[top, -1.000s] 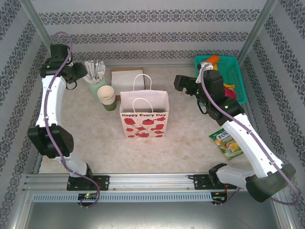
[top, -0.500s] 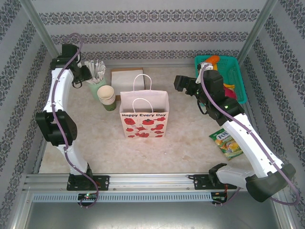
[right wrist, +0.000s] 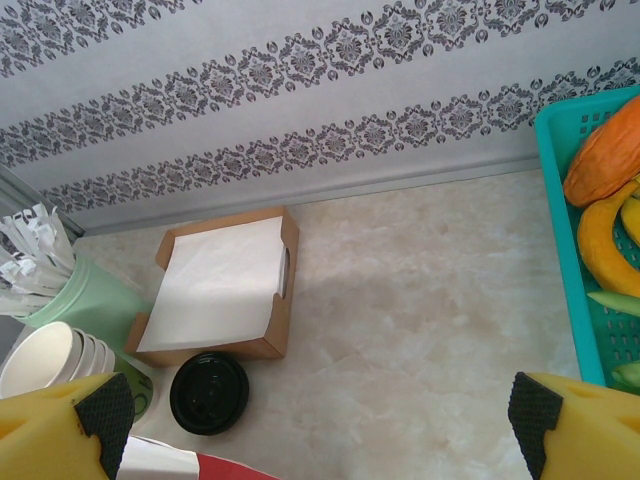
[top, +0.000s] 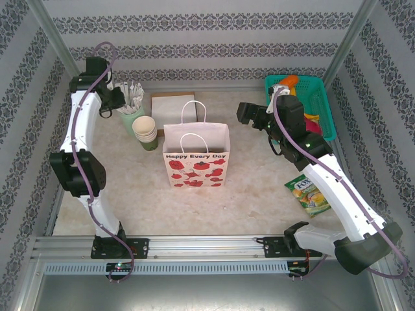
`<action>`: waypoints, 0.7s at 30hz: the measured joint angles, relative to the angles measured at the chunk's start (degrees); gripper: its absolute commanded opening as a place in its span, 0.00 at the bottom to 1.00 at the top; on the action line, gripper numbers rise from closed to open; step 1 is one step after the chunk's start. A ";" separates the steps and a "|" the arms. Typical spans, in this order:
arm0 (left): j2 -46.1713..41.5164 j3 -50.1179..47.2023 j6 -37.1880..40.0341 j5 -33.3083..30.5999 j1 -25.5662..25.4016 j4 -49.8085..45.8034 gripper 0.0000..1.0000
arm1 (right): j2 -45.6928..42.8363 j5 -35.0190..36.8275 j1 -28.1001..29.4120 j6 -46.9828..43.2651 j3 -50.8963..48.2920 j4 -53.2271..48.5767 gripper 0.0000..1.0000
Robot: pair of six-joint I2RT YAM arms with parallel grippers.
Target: Pack the takeout coffee
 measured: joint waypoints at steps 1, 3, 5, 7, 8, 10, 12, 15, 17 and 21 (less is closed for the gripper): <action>0.11 0.28 0.04 -0.02 -0.09 -0.04 0.06 | 0.00 0.00 0.00 0.00 0.00 -0.07 0.98; 0.33 0.87 0.57 -0.17 -0.22 -0.28 0.00 | 0.00 0.00 0.00 0.00 0.00 -0.13 0.98; 0.33 1.36 0.79 -0.59 -0.24 -0.46 0.00 | 0.00 0.02 0.00 -0.02 0.00 -0.15 0.98; 0.22 1.79 1.03 -1.05 -0.24 -0.63 0.00 | 0.00 0.00 0.00 -0.07 0.00 -0.15 0.98; 0.00 1.81 1.11 -1.14 -0.22 -0.63 0.00 | 0.00 -0.11 0.00 -0.24 0.00 -0.15 0.98; -0.83 1.77 1.20 -1.29 -0.24 -0.74 0.00 | 0.00 -0.68 0.00 -0.74 0.00 -0.15 0.98; -3.04 1.42 1.22 -1.46 -0.31 -0.81 0.00 | 0.00 -1.73 0.00 -1.36 0.00 -0.07 0.98; -8.59 0.37 1.20 -0.74 -0.46 -0.92 0.00 | 0.02 -3.41 0.00 -2.47 0.00 0.37 0.98; -13.25 0.35 1.16 1.09 -0.59 -1.05 0.00 | 0.15 -4.37 0.00 -2.82 0.00 0.83 0.98; -23.80 -0.76 0.92 5.09 -1.01 -1.25 0.00 | 0.94 -5.66 0.00 -3.58 0.02 1.38 0.98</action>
